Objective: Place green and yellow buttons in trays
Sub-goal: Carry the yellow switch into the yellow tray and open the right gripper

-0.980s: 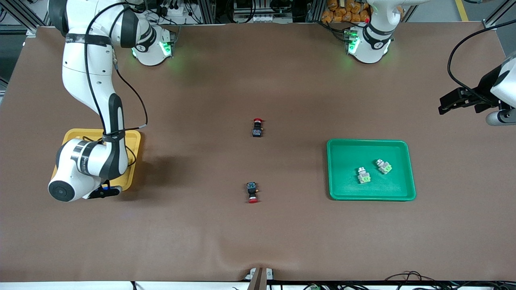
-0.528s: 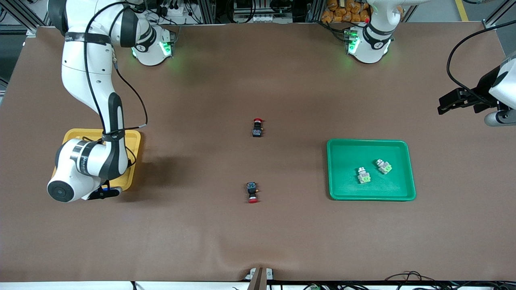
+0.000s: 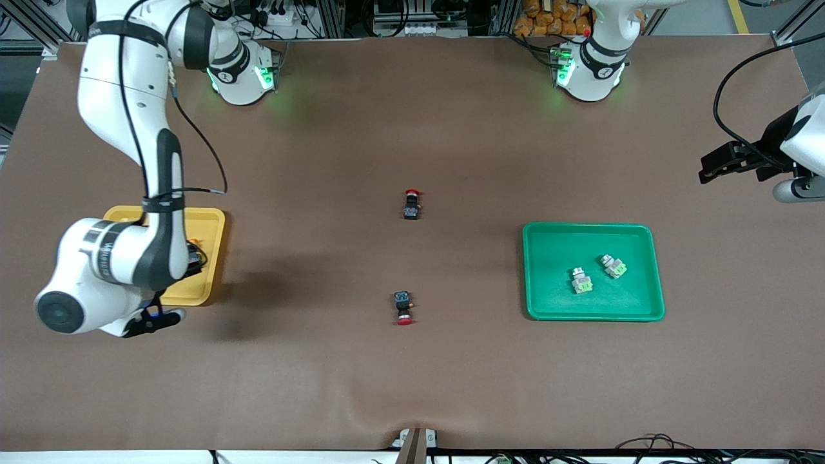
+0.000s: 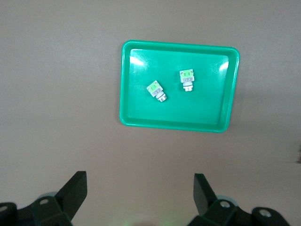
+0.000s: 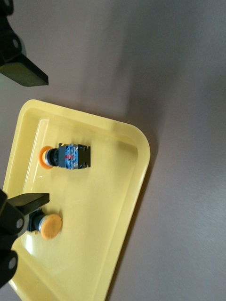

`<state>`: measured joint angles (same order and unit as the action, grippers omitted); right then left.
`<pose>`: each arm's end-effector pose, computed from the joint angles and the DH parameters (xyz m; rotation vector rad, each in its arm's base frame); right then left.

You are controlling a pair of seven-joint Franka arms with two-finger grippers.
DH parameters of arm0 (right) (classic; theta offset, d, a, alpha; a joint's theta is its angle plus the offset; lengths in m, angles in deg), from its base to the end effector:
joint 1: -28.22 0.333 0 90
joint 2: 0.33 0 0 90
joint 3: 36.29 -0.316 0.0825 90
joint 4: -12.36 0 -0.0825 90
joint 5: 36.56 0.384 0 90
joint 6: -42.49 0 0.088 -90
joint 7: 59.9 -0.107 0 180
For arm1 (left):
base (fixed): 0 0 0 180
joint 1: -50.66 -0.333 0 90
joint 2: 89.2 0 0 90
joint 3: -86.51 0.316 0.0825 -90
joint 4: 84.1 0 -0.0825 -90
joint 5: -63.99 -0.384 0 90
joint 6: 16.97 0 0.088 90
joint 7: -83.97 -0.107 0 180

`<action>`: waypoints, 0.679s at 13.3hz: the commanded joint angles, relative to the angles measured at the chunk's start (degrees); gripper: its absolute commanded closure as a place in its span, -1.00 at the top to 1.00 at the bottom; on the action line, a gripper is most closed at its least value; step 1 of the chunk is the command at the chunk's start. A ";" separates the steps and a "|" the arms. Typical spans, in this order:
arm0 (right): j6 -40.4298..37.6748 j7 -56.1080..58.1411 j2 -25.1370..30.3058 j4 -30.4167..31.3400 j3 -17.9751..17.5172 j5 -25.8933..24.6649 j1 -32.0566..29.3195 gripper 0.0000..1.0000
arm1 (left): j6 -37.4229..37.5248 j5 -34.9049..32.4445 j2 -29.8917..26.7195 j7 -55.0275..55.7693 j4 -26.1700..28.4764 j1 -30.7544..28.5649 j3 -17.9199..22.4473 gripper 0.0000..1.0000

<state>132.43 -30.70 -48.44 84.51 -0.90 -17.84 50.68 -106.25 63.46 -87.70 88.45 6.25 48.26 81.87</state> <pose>0.6954 -0.0190 0.2875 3.0386 0.4526 -0.6428 0.5599 -0.0203 0.6060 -3.1305 -0.0610 0.0693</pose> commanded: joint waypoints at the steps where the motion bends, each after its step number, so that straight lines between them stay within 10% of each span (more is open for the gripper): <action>1: -1.95 1.39 1.16 -3.51 -8.19 -1.05 -8.02 1.00 | -0.55 -0.60 -1.67 -0.09 1.24 -0.32 -0.37 1.00; 9: -6.17 -12.23 16.01 -8.79 -23.95 -7.70 -17.45 1.00 | -0.28 -0.60 -2.29 -0.09 1.32 -0.32 -0.37 1.00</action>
<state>127.25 -39.74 -38.56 73.81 -20.30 -20.41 34.82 -106.28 63.45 -88.00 88.45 6.24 48.26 81.84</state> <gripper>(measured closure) 0.000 0.000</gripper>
